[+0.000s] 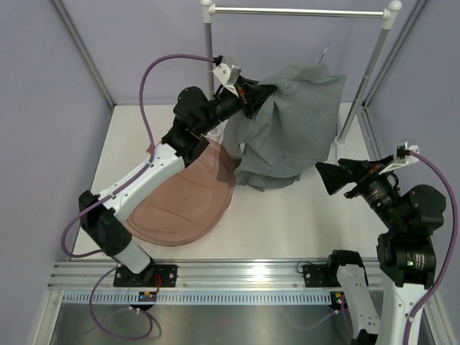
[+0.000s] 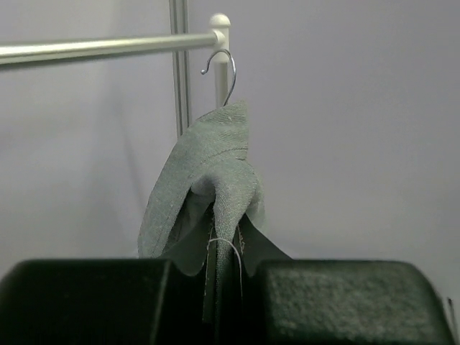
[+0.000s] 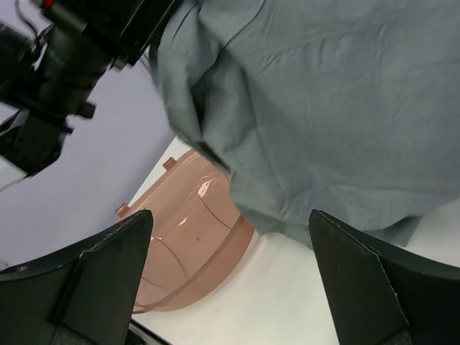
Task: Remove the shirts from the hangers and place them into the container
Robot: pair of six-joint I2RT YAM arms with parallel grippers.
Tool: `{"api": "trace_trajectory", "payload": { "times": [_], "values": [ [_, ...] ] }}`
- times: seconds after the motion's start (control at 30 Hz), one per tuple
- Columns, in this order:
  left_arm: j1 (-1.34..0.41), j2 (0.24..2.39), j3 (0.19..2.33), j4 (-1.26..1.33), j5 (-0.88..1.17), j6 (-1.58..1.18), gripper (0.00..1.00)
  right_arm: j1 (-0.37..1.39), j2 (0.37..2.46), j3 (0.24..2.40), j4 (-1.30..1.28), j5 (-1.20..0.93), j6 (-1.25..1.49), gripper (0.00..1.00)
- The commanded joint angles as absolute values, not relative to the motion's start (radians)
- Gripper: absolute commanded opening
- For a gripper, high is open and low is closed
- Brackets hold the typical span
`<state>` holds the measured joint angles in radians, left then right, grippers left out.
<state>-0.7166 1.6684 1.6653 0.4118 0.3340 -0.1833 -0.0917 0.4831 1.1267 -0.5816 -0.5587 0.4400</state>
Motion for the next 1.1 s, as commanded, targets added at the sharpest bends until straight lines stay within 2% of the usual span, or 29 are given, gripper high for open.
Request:
{"api": "trace_trajectory", "payload": {
  "times": [0.0,0.2,0.27,0.47,0.5,0.63,0.77,0.8,1.07],
  "values": [
    [-0.726,1.467,1.579,0.307,0.321,-0.232,0.00,-0.094,0.567,1.187,-0.563,-0.557,0.446,0.98],
    [-0.724,1.149,1.372,0.082,0.319,-0.337,0.00,-0.094,0.684,1.249,-0.437,-0.647,0.552,0.86],
    [-0.724,1.059,1.335,0.034,0.333,-0.388,0.00,-0.094,0.736,1.290,-0.407,-0.704,0.557,0.79],
    [-0.724,0.936,1.270,-0.052,0.403,-0.509,0.00,-0.094,0.839,1.443,-0.416,-0.805,0.555,0.62],
    [-0.724,0.919,1.247,-0.048,0.411,-0.524,0.00,-0.092,0.842,1.454,-0.391,-0.822,0.589,0.56],
    [-0.724,0.914,1.207,-0.020,0.456,-0.586,0.00,-0.087,0.850,1.442,-0.238,-0.963,0.727,0.43],
    [-0.727,0.943,1.183,0.056,0.511,-0.653,0.00,-0.029,0.874,1.443,-0.180,-1.006,0.767,0.49],
    [-0.738,0.957,1.168,0.101,0.520,-0.678,0.00,0.057,0.903,1.478,-0.252,-0.967,0.696,0.51],
    [-0.764,0.980,1.184,0.107,0.499,-0.663,0.00,0.146,0.919,1.459,-0.367,-0.862,0.603,0.53]
  ]
}}
